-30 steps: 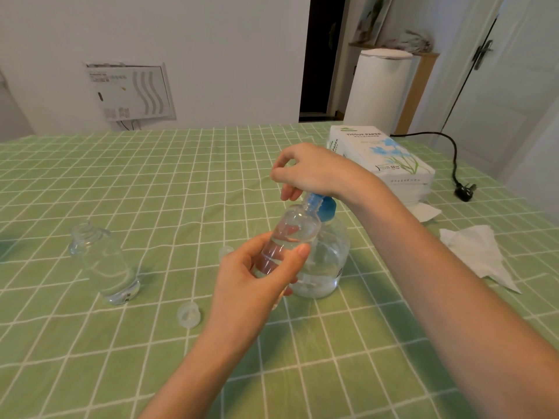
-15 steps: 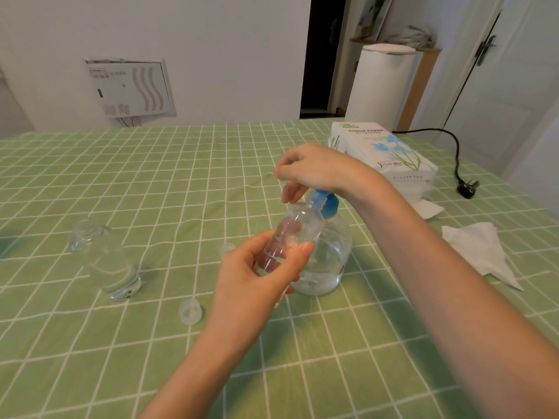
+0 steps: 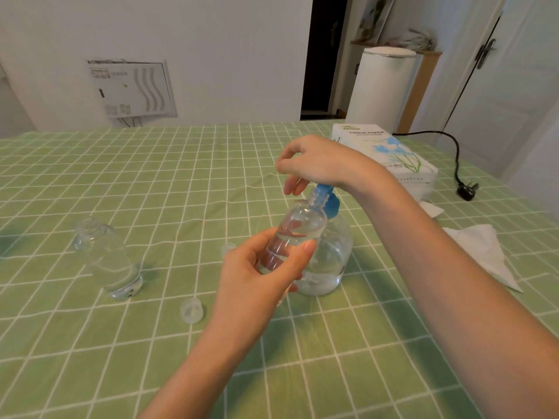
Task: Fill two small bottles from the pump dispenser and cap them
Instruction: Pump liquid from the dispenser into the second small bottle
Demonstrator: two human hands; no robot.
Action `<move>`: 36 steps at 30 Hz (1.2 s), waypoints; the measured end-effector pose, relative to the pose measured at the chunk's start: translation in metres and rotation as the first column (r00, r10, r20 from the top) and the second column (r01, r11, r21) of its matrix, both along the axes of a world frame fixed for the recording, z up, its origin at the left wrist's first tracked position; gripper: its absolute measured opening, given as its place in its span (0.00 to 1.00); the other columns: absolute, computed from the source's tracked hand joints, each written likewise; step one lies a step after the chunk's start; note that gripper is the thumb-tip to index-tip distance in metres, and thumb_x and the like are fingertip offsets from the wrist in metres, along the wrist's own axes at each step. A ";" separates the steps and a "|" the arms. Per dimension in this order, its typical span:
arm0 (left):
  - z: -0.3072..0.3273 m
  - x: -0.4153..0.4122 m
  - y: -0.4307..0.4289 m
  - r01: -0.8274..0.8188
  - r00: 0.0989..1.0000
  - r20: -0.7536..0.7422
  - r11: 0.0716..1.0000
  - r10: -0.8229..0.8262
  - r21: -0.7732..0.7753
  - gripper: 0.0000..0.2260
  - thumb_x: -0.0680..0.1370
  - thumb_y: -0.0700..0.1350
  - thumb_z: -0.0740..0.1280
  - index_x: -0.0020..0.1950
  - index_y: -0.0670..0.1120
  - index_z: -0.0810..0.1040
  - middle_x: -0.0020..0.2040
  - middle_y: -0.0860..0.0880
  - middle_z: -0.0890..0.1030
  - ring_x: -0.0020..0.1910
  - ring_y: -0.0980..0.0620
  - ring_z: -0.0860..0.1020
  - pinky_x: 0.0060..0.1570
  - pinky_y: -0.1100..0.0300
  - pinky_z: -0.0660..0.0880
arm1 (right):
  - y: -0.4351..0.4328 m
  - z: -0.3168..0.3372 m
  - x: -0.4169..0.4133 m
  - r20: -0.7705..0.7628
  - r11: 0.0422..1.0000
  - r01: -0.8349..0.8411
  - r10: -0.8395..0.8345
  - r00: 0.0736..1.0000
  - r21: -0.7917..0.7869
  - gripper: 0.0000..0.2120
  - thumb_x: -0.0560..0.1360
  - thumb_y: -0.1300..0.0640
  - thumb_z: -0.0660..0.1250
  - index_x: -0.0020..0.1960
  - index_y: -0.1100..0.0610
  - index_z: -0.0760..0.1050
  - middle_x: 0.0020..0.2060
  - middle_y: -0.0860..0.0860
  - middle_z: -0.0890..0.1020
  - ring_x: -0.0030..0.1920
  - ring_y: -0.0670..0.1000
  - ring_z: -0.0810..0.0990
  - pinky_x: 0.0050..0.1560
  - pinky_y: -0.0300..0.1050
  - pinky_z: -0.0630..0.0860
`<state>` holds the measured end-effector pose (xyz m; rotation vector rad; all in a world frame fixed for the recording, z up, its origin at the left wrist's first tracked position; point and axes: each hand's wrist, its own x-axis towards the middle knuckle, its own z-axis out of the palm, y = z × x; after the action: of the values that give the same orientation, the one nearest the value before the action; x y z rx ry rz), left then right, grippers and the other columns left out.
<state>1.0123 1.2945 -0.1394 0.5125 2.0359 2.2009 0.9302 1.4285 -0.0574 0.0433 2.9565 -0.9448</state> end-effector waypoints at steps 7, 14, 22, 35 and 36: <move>0.001 0.001 0.000 -0.018 1.000 0.013 1.000 0.018 0.001 0.15 0.62 0.57 0.69 0.44 0.52 0.83 0.28 0.53 0.79 0.27 0.61 0.75 0.27 0.72 0.71 | 0.001 -0.007 0.002 0.003 1.000 -0.018 0.018 1.000 -0.008 0.10 0.77 0.58 0.61 0.56 0.57 0.76 0.39 0.50 0.85 0.52 0.54 0.82 0.58 0.53 0.76; 0.000 0.000 0.000 0.001 1.000 0.010 1.000 -0.001 -0.004 0.13 0.64 0.55 0.69 0.46 0.52 0.83 0.29 0.55 0.80 0.29 0.61 0.77 0.28 0.72 0.72 | 0.002 -0.001 0.002 -0.037 1.000 -0.010 0.010 0.999 0.009 0.10 0.77 0.55 0.61 0.57 0.55 0.75 0.39 0.50 0.84 0.47 0.51 0.83 0.48 0.41 0.76; -0.002 0.000 0.000 0.007 1.000 0.018 1.000 -0.007 0.008 0.14 0.64 0.55 0.70 0.46 0.52 0.83 0.30 0.54 0.80 0.29 0.61 0.77 0.29 0.71 0.72 | 0.002 -0.002 0.001 -0.024 1.000 -0.016 0.016 1.000 -0.005 0.10 0.77 0.56 0.61 0.57 0.56 0.75 0.38 0.50 0.85 0.50 0.52 0.83 0.56 0.49 0.77; 0.000 0.000 0.001 -0.006 1.000 0.022 1.000 0.005 0.004 0.14 0.63 0.56 0.70 0.46 0.53 0.83 0.30 0.54 0.81 0.28 0.62 0.77 0.27 0.72 0.72 | 0.003 -0.004 -0.001 -0.031 1.000 -0.018 0.018 0.999 -0.013 0.09 0.77 0.55 0.62 0.56 0.55 0.75 0.37 0.50 0.84 0.47 0.51 0.83 0.53 0.47 0.77; 0.000 0.000 0.001 -0.006 1.000 0.018 1.000 0.005 0.006 0.14 0.64 0.55 0.70 0.46 0.52 0.83 0.30 0.54 0.81 0.28 0.61 0.77 0.27 0.72 0.71 | 0.003 -0.002 -0.001 -0.035 1.000 -0.017 0.017 0.999 -0.008 0.09 0.77 0.54 0.62 0.56 0.55 0.75 0.37 0.50 0.84 0.47 0.52 0.83 0.53 0.47 0.77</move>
<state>1.0126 1.2960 -0.1395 0.4859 2.0248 2.2069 0.9293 1.4319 -0.0595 0.0017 2.9795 -0.9657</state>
